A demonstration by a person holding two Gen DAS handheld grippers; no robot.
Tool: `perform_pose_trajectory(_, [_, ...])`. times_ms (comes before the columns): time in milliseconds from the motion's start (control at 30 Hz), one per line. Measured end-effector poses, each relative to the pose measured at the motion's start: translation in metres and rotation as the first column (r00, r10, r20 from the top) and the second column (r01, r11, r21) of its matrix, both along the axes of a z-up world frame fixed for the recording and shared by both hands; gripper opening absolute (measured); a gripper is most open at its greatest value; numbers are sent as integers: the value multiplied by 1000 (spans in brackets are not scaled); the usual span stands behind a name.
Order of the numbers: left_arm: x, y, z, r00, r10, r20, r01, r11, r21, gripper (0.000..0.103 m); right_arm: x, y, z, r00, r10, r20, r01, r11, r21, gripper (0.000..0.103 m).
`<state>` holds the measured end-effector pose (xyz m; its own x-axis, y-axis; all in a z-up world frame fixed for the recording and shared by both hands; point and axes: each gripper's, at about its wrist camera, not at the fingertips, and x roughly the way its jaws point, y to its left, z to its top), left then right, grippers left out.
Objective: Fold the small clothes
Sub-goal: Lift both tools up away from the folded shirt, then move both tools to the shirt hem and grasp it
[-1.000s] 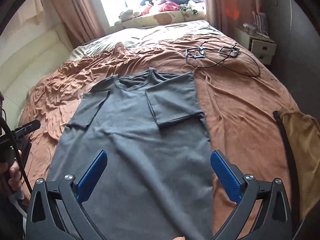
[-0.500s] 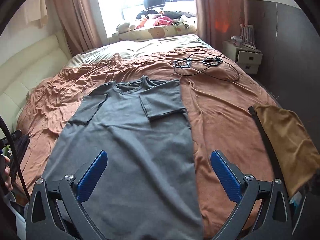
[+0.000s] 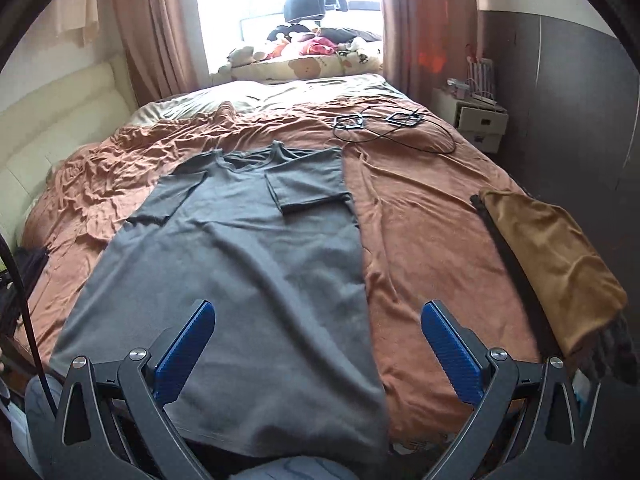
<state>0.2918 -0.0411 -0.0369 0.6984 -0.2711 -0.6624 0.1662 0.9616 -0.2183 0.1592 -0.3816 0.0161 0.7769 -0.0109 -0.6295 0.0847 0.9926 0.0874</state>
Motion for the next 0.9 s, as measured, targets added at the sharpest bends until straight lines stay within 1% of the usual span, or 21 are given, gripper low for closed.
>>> perform_pose_trajectory(100, [-10, 15, -8, 1000, 20, -6, -20, 1000, 10, 99, -4, 2, -4, 1000, 20, -15, -20, 1000, 8, 103])
perform_pose_trajectory(200, [-16, 29, -18, 999, 36, -22, -36, 999, 7, 100, -7, -5, -10, 1000, 22, -22, -21, 999, 37, 103])
perform_pose_trajectory(367, [-24, 51, -42, 996, 48, -71, -50, 999, -20, 100, -10, -23, -30, 998, 1, -70, 5, 996, 85, 103])
perform_pose_trajectory(467, [-27, 61, -61, 993, 44, -113, -50, 998, -43, 99, -10, -32, -41, 995, 11, -97, 2, 991, 136, 103])
perform_pose_trajectory(500, [-27, 65, -67, 991, 48, -128, -54, 998, -41, 96, -10, -36, -47, 994, 11, -106, 5, 989, 150, 103])
perform_pose_trajectory(533, [-27, 68, -73, 989, 52, -142, -58, 998, -36, 90, -10, -38, -51, 993, 9, -115, 10, 987, 158, 103])
perform_pose_trajectory(567, [-27, 72, -79, 986, 55, -159, -61, 998, -34, 87, -9, -40, -57, 992, 9, -124, 12, 986, 168, 103])
perform_pose_trajectory(633, [-27, 82, -91, 979, 56, -198, -67, 997, -49, 76, -9, -47, -68, 989, 9, -145, 20, 980, 197, 102])
perform_pose_trajectory(667, [-28, 86, -96, 975, 58, -216, -73, 996, -59, 73, -9, -51, -75, 988, 8, -155, 25, 977, 210, 97])
perform_pose_trajectory(700, [-28, 92, -102, 970, 63, -235, -82, 994, -71, 69, -9, -55, -81, 986, 11, -166, 27, 973, 230, 94])
perform_pose_trajectory(733, [-29, 97, -107, 966, 69, -251, -92, 993, -80, 65, -8, -58, -86, 984, 15, -176, 30, 968, 250, 88])
perform_pose_trajectory(767, [-29, 102, -113, 960, 75, -269, -102, 991, -90, 63, -7, -62, -91, 982, 18, -187, 33, 963, 267, 83])
perform_pose_trajectory(833, [-30, 108, -122, 950, 70, -303, -110, 987, -117, 56, -6, -68, -101, 975, 20, -219, 50, 950, 310, 79])
perform_pose_trajectory(900, [-31, 110, -130, 942, 59, -330, -107, 986, -130, 53, -6, -74, -109, 974, 27, -226, 54, 937, 346, 77])
